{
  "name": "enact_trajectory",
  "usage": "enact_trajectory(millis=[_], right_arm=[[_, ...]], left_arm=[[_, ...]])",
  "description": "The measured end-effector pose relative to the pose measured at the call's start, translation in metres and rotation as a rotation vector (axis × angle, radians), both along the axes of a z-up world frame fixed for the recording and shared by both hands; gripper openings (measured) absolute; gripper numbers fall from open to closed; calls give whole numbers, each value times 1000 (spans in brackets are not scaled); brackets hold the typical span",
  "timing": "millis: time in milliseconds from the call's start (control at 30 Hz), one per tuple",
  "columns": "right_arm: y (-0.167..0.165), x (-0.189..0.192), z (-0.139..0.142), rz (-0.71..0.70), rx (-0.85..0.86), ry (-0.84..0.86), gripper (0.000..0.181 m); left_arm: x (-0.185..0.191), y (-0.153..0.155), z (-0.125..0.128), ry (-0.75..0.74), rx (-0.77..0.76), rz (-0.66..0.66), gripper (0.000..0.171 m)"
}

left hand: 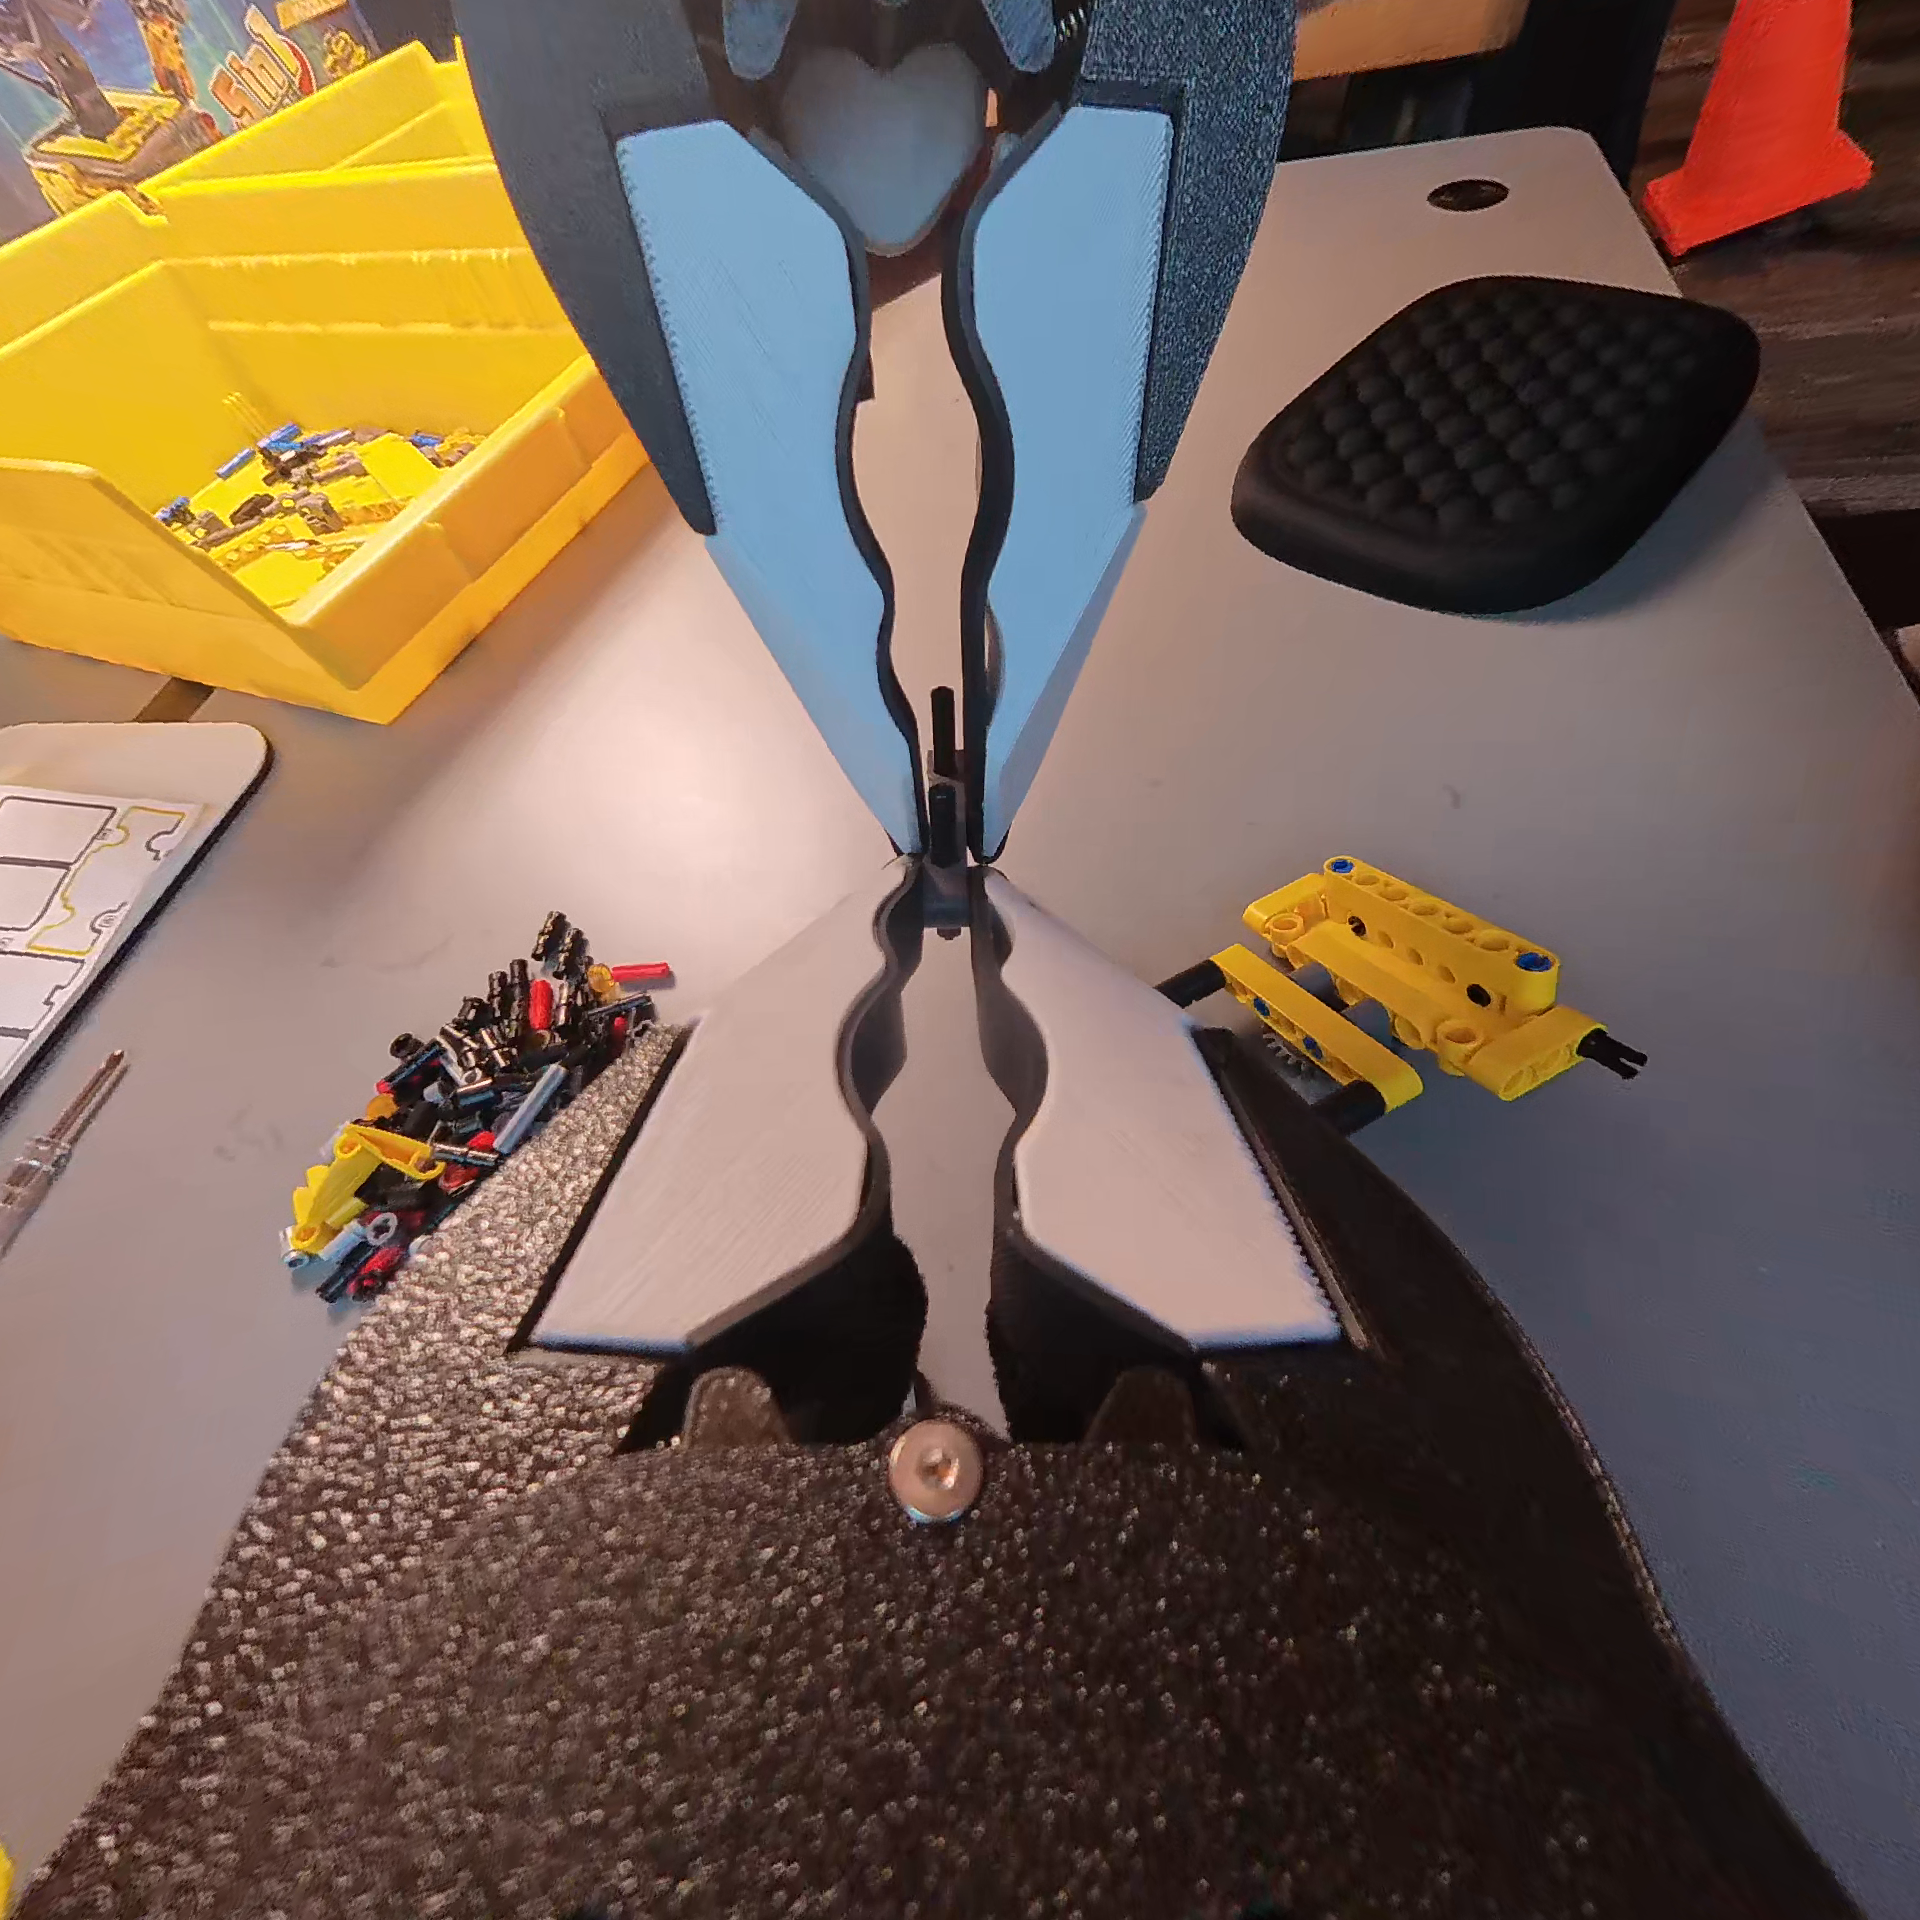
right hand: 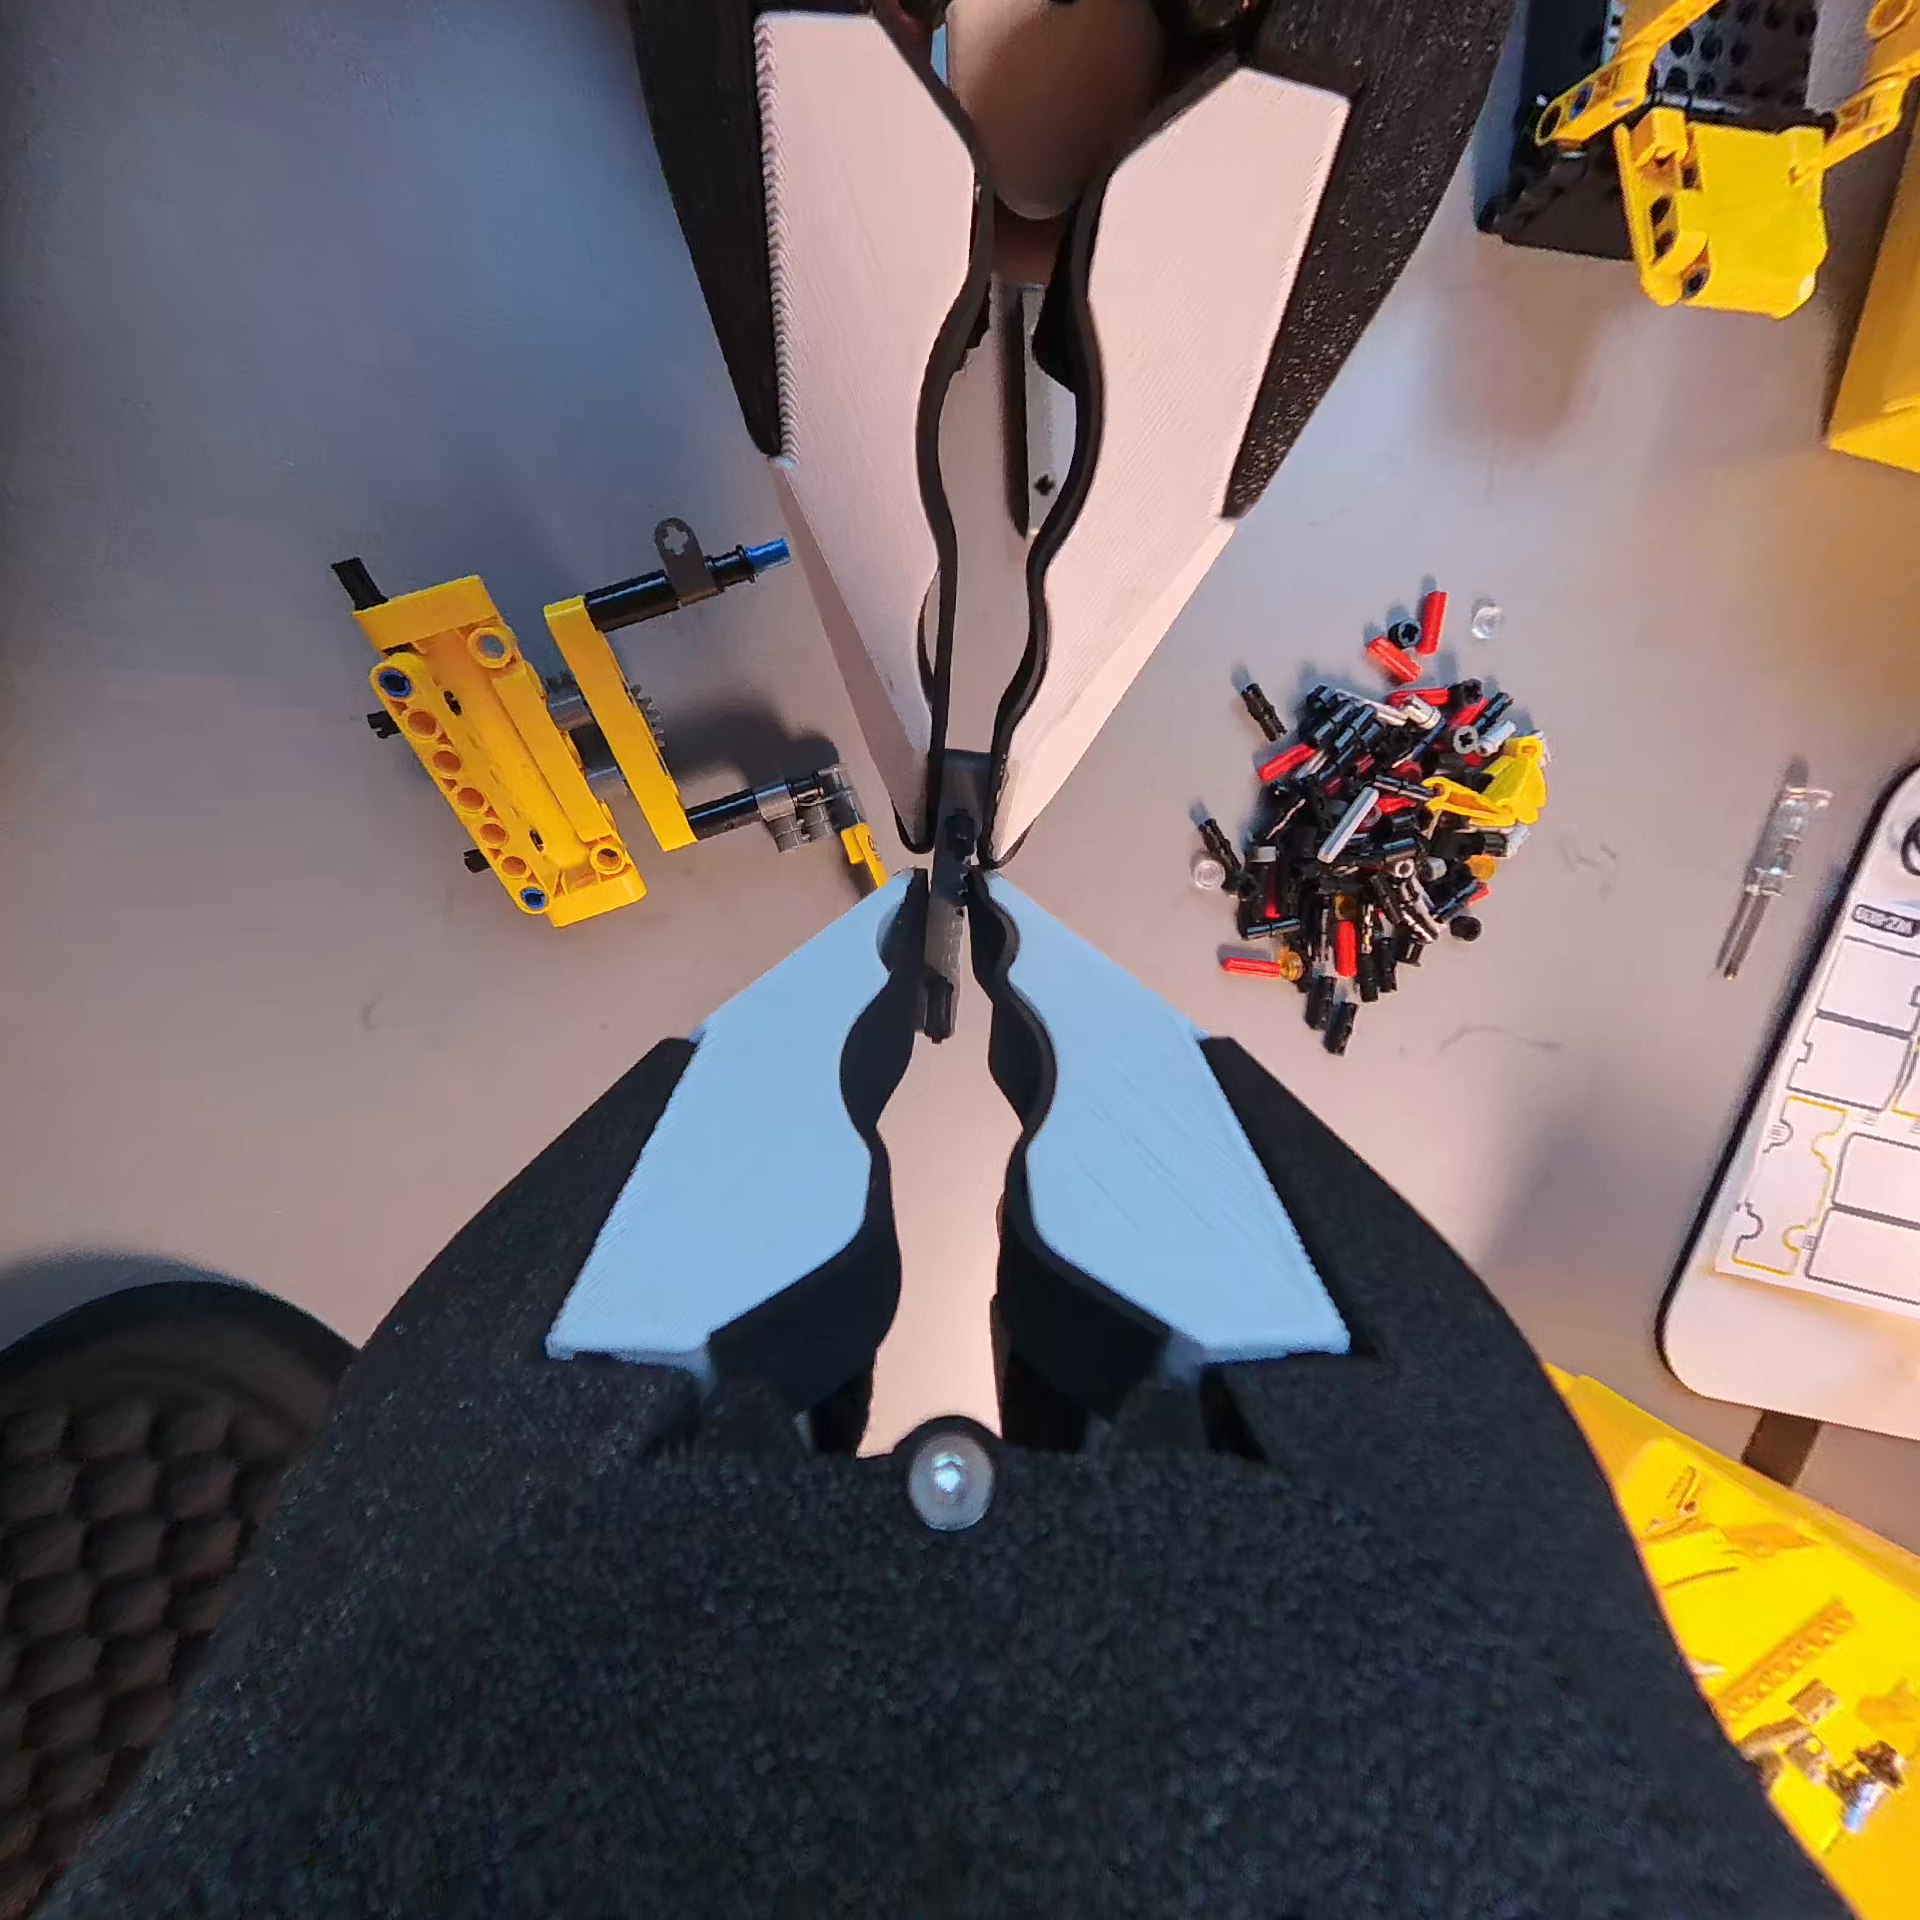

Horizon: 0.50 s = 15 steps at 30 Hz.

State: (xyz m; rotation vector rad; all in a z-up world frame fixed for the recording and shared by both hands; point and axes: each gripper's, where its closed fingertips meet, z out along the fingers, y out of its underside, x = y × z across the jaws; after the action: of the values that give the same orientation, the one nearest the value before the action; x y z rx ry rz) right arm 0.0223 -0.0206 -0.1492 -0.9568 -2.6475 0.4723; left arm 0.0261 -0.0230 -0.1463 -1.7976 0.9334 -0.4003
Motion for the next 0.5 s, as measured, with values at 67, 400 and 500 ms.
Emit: enact_trajectory(millis=[67, 400, 500], right_arm=[[1, 1, -1, -7, 2, -18, 6], [-1, 1, -2, -4, -3, -35, 6], [0, 0, -2, -11, 0, -31, 7]], left_arm=[[1, 1, -1, -1, -4, -5, 6], [0, -2, -3, 2, -14, -10, 6], [-1, -2, -3, -7, -22, -5, 6]])
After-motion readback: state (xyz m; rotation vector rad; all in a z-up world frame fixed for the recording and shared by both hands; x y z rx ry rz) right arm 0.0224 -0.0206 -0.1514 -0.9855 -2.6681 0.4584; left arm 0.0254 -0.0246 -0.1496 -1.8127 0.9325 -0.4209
